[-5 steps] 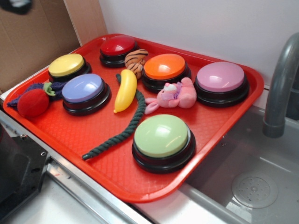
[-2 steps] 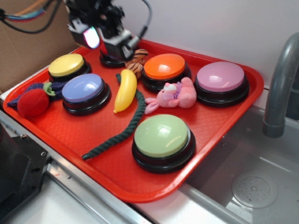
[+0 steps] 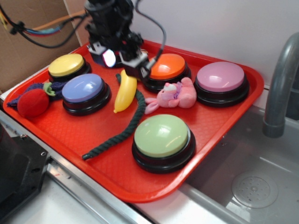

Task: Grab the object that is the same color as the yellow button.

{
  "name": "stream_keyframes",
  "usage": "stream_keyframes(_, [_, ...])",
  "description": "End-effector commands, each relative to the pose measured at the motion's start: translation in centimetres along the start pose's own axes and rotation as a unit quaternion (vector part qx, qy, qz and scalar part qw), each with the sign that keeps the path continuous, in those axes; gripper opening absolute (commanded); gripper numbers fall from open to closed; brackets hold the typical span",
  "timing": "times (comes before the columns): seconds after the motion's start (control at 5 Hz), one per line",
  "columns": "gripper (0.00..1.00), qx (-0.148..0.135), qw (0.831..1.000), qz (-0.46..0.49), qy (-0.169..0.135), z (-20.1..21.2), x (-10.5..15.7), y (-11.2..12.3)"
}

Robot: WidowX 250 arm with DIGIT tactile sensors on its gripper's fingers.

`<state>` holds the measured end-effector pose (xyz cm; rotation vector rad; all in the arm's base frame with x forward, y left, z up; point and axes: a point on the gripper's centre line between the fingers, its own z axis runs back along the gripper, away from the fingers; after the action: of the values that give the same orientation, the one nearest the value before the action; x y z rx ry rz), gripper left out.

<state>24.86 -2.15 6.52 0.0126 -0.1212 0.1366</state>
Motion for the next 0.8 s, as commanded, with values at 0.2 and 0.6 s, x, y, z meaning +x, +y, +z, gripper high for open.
stream_keyframes(0.2, [1.0,-0.014,1.0,-0.002,-0.027,-2.0,2.1,0.3])
stream_keyframes(0.6, [0.0,-0.015,1.0,0.001,-0.008,-3.0,2.3,0.1])
